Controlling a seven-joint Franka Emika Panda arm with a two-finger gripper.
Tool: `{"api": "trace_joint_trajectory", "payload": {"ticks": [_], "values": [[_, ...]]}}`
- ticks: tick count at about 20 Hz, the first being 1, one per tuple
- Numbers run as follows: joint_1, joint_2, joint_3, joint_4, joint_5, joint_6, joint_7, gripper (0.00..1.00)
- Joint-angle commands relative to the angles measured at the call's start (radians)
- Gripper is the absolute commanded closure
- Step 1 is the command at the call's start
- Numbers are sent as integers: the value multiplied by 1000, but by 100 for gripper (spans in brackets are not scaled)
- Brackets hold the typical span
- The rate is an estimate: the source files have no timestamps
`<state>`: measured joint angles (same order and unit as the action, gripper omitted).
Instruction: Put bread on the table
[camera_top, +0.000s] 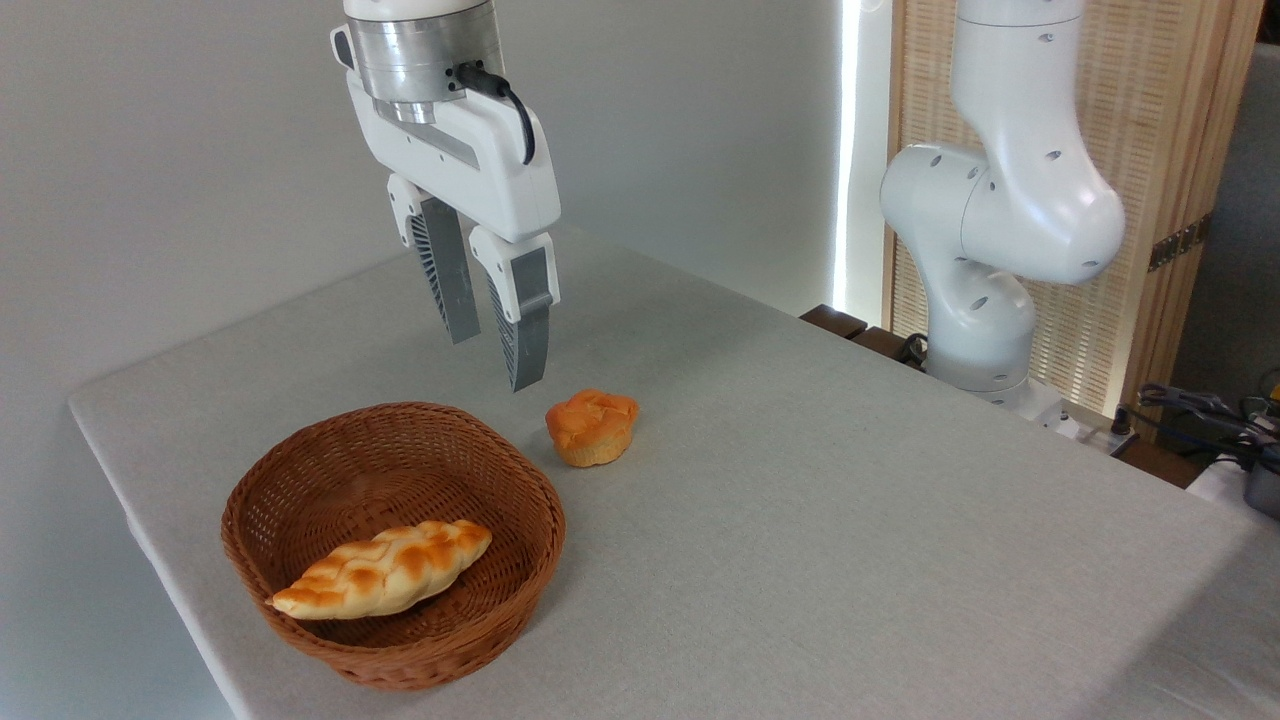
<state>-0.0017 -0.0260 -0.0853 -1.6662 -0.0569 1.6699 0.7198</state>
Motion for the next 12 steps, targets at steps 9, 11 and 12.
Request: {"api": "trace_joint_trajectory", "payload": {"ticks": [9, 11, 12], "values": [[-46, 6, 50, 20, 15, -27, -23, 0], [-53, 6, 53, 20, 15, -25, -22, 0], [-55, 6, 53, 20, 15, -25, -22, 0]]}}
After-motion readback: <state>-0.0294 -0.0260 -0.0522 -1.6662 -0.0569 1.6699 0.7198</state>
